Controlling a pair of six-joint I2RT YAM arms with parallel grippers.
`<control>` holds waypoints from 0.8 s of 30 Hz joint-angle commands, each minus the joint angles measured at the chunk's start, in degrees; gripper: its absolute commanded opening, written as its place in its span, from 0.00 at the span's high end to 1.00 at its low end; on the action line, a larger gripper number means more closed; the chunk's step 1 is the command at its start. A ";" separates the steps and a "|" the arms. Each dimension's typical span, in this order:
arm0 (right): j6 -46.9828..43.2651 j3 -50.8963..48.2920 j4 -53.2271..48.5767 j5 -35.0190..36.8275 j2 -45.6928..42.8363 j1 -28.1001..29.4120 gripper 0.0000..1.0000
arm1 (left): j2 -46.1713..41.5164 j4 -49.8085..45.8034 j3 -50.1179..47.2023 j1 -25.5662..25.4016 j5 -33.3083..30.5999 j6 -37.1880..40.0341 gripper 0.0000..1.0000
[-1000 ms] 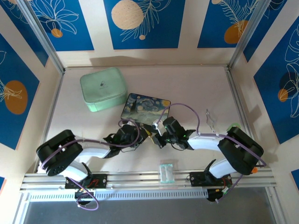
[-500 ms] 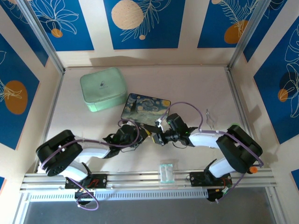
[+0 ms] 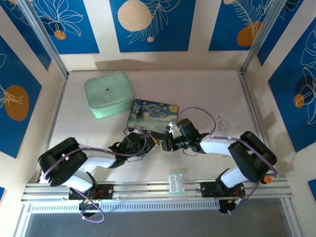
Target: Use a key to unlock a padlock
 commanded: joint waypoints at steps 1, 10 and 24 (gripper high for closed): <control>2.75 1.25 -1.38 3.06 -0.76 -0.80 0.54 | 0.08 -2.09 -0.73 -0.22 -0.35 2.34 1.00; 5.70 1.47 -4.85 12.09 -4.18 0.81 0.40 | -1.51 -15.86 2.30 -0.21 -4.56 11.59 0.99; 10.81 1.31 -6.63 19.69 -4.36 2.76 0.41 | 3.07 -22.01 5.84 -0.73 -13.02 19.06 0.77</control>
